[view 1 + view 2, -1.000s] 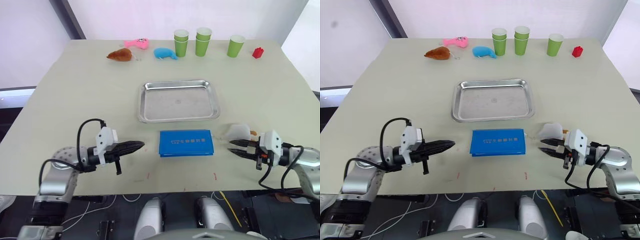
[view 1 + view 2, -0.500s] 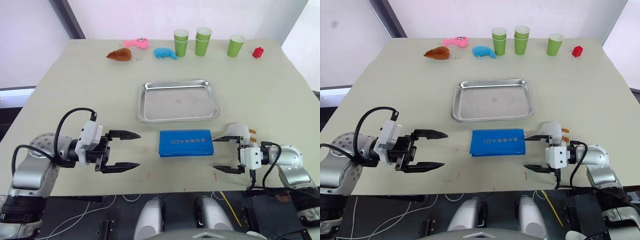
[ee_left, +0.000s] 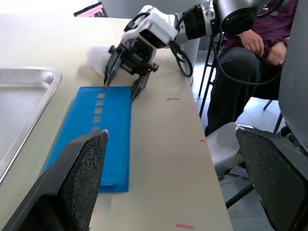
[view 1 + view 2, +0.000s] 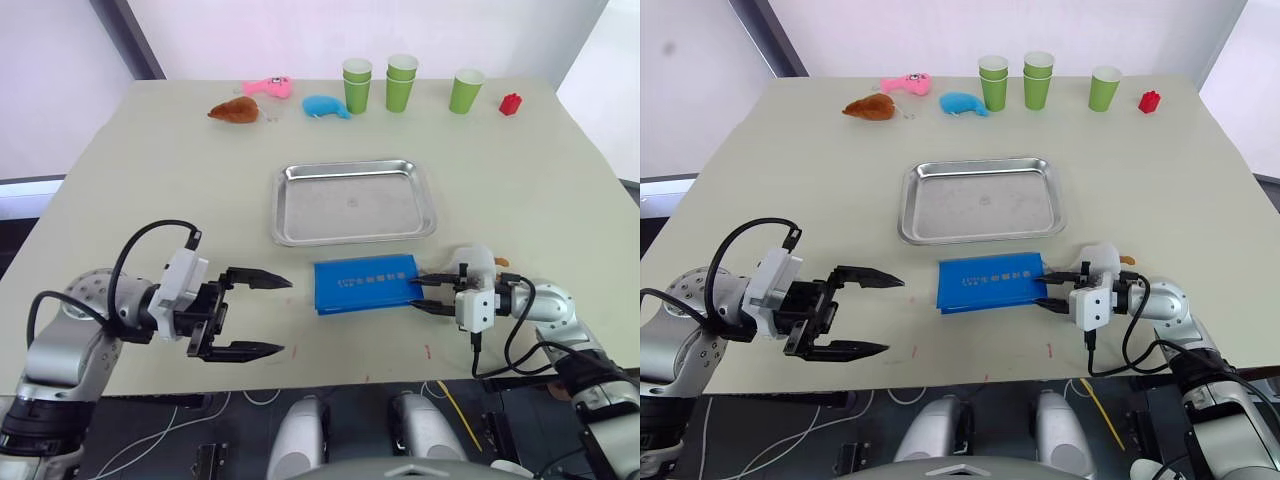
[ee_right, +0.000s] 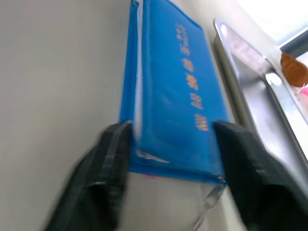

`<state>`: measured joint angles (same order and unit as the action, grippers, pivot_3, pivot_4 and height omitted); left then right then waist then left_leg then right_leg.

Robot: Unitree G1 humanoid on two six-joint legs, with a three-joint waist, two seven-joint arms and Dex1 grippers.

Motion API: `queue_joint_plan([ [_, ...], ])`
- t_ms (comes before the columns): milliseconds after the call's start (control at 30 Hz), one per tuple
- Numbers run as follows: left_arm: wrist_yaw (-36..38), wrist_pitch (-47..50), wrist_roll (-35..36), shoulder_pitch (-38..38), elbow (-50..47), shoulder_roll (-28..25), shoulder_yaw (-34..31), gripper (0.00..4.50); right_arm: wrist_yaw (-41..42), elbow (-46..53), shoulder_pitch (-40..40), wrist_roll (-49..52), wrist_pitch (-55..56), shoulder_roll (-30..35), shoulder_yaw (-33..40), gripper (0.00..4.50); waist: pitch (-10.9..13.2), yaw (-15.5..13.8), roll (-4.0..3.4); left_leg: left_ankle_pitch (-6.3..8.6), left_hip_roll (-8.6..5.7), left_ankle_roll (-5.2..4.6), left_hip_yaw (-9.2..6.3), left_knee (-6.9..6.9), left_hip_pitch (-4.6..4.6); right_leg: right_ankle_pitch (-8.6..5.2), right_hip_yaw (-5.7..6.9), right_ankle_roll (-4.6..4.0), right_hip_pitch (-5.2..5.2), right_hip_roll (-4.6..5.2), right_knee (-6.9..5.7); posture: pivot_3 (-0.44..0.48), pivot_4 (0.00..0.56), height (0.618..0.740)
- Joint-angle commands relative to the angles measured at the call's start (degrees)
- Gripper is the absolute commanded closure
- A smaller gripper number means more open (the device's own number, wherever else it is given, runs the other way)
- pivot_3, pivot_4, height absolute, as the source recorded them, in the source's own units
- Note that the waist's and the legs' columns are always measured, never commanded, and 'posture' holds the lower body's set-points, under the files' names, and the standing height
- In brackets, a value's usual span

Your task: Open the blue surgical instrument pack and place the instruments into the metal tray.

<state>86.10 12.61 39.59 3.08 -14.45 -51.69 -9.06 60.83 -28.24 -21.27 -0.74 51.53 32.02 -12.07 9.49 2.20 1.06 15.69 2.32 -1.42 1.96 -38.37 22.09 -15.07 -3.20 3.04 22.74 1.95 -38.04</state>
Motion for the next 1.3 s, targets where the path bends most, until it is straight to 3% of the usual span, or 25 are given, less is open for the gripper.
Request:
queue_joint_plan([
  [33,1.2,-1.2,1.0,-0.7,-0.8,0.0,-2.4,0.00,-0.2,-0.2,-0.5,0.5,-0.5,0.5,-0.9,4.06,0.0,0.0,0.00,0.00,0.00,0.00,-0.01,0.00,0.00,0.00,0.01,0.00,0.00,0.00,0.00,0.000,0.150,0.740],
  [67,1.2,-1.5,0.9,-0.8,-0.6,0.1,-2.5,0.00,-0.1,-0.1,-0.5,0.7,-0.8,0.6,-1.1,4.47,0.0,0.0,0.00,0.00,-0.01,0.00,0.00,0.00,0.00,0.00,0.00,0.00,0.00,-0.01,0.00,0.000,0.150,0.740],
  [367,0.9,-3.3,0.0,-1.3,-0.1,1.3,-3.0,0.00,4.8,3.8,0.7,8.7,-6.3,1.1,-2.3,4.47,0.0,0.0,0.00,0.00,0.01,0.00,0.00,0.00,0.00,0.00,0.01,0.00,0.00,0.00,-0.01,0.000,0.150,0.740],
  [900,0.2,-3.4,1.5,-4.1,-2.1,2.2,-3.6,0.00,19.8,32.7,8.6,31.4,-49.0,12.8,-0.3,4.47,0.0,-0.4,-0.03,0.00,0.01,-0.01,-0.14,0.00,0.07,0.00,0.14,0.00,0.01,0.03,0.01,0.000,0.150,0.740],
  [1133,-1.1,-2.9,0.5,-3.1,-1.2,2.2,-3.0,0.00,19.1,35.8,3.6,36.7,-68.7,14.8,0.5,4.47,0.0,-0.3,-0.04,0.01,0.00,-0.01,-0.14,-0.01,0.09,0.00,0.15,0.00,0.02,0.02,0.04,0.000,0.150,0.740],
  [1300,-3.0,-4.1,-1.5,-3.3,0.0,3.0,-2.7,0.00,19.4,31.6,-2.4,33.8,-73.8,12.0,-1.2,4.47,0.0,-0.4,-0.02,0.01,-0.03,0.00,-0.19,-0.01,0.14,0.00,0.19,0.00,0.03,0.00,0.05,0.000,0.150,0.740],
])
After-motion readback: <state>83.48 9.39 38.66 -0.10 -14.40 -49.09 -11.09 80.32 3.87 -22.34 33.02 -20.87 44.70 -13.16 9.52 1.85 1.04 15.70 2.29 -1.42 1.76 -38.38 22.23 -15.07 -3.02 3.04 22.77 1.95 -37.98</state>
